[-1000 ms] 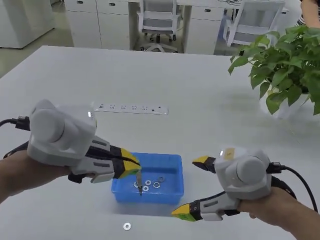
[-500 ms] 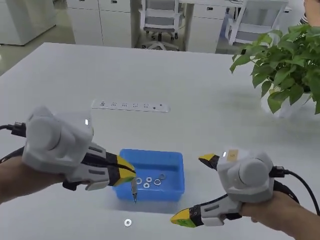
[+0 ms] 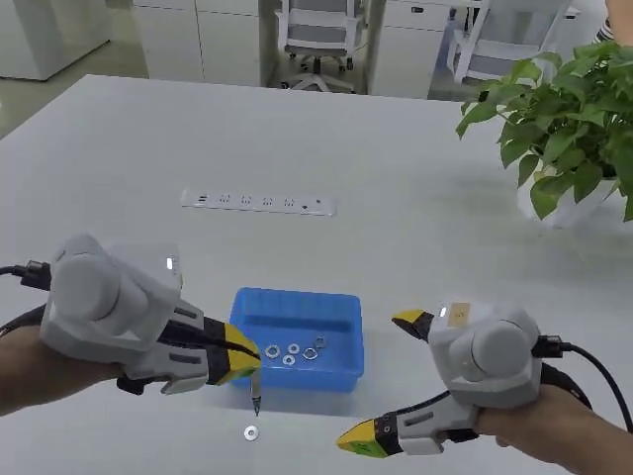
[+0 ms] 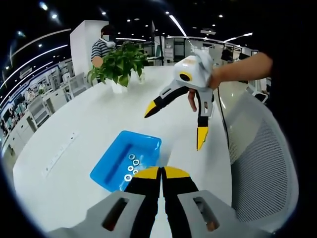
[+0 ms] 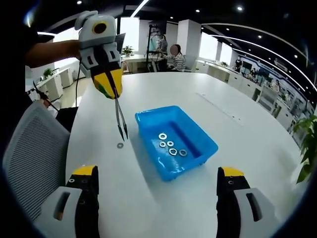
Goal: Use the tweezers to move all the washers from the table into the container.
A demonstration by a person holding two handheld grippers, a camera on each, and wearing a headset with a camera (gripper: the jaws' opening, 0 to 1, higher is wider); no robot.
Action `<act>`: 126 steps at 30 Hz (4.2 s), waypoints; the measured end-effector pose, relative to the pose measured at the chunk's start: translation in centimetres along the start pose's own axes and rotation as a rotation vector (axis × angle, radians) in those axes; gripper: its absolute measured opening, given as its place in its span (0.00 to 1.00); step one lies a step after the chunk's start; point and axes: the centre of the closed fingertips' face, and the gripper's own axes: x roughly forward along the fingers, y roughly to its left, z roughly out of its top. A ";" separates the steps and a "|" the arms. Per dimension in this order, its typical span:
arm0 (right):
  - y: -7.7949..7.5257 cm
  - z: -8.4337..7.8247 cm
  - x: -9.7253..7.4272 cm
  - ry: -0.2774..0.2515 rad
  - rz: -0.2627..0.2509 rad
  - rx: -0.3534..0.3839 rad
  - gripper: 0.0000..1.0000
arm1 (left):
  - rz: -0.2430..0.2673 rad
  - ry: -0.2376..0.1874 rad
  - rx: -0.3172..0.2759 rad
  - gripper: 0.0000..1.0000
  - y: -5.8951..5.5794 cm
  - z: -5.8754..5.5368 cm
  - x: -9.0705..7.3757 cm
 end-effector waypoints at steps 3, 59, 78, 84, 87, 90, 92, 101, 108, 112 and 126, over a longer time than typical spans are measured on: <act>0.1 -0.2 0.1 0.002 0.004 0.002 1.00 | 0.001 0.003 0.000 0.05 0.0 -0.2 0.1; 4.5 3.3 2.8 -0.041 0.216 -0.242 0.51 | -0.006 0.027 -0.005 0.05 -1.1 -1.7 0.4; 7.8 4.1 7.0 0.007 0.398 -0.373 0.26 | -0.023 0.037 -0.002 0.05 -0.8 -1.9 0.2; 8.4 4.4 8.0 0.013 0.429 -0.410 0.22 | -0.028 0.037 -0.003 0.05 -0.8 -1.8 0.3; 8.6 4.4 8.4 0.018 0.440 -0.427 0.19 | -0.031 0.037 -0.003 0.05 -0.8 -1.7 0.3; 8.7 4.2 8.7 0.025 0.450 -0.449 0.17 | -0.036 0.036 -0.004 0.05 -0.9 -1.7 0.4; 8.7 4.2 8.9 0.026 0.451 -0.451 0.14 | -0.039 0.038 -0.001 0.05 -0.9 -1.6 0.4; 8.8 3.9 9.2 0.028 0.464 -0.444 0.10 | -0.046 0.044 0.002 0.05 -1.0 -1.6 0.5; 8.7 4.0 9.2 0.023 0.456 -0.410 0.09 | -0.042 0.051 0.002 0.05 -0.9 -1.8 0.4; 8.7 4.0 9.2 0.025 0.453 -0.398 0.09 | -0.042 0.051 0.001 0.05 -0.9 -1.8 0.4; 8.8 3.8 9.0 0.029 0.449 -0.386 0.09 | -0.053 0.053 0.002 0.05 -1.3 -1.7 0.5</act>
